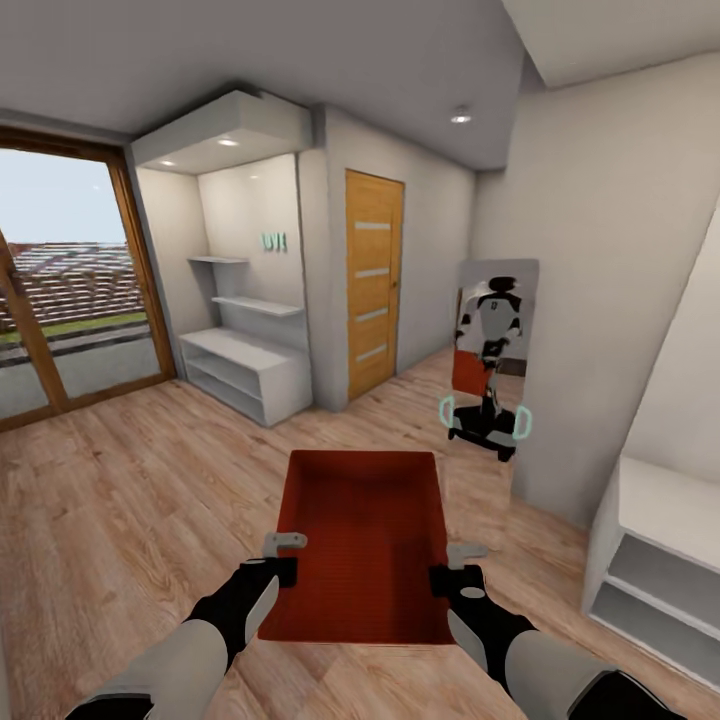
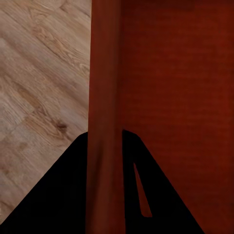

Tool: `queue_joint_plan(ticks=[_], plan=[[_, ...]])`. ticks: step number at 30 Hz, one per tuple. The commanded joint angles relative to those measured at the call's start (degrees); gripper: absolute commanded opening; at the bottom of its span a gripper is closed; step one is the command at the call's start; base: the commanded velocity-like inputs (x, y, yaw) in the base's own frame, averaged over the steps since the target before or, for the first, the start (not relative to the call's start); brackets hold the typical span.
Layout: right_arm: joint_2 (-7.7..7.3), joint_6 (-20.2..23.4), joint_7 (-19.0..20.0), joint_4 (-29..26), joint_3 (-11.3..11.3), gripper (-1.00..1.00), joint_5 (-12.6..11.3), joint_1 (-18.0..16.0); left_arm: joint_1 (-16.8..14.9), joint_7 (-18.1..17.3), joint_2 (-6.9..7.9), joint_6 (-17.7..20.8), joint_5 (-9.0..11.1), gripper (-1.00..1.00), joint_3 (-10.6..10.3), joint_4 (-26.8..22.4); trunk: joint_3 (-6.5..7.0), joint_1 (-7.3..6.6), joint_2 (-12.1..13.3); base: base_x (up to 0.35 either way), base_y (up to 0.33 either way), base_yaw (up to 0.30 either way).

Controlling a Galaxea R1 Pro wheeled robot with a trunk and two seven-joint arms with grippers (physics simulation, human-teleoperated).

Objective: Move the two storage containers from the living room to the garage. In the garage, place one container on the floor and stack the other container on top of it (either order is fine).

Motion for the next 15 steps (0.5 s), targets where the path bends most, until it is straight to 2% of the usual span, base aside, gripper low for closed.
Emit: queue_joint_plan(ticks=[1,15], plan=[[-0.05,-0.32,-0.12,0.14,0.41,-1.0,-0.85,-0.03,-0.07,0.23,0.01,0.45,-1.23,-1.0,1.53,-3.15,-0.12,0.06,-0.1,0.322,0.0,0.273],[-0.04,-0.32,-0.12,0.13,0.41,-1.0,-0.85,-0.03,-0.07,0.23,0.01,0.45,-1.19,-1.0,1.54,-3.15,-0.12,0.06,-0.1,0.322,0.0,0.273]])
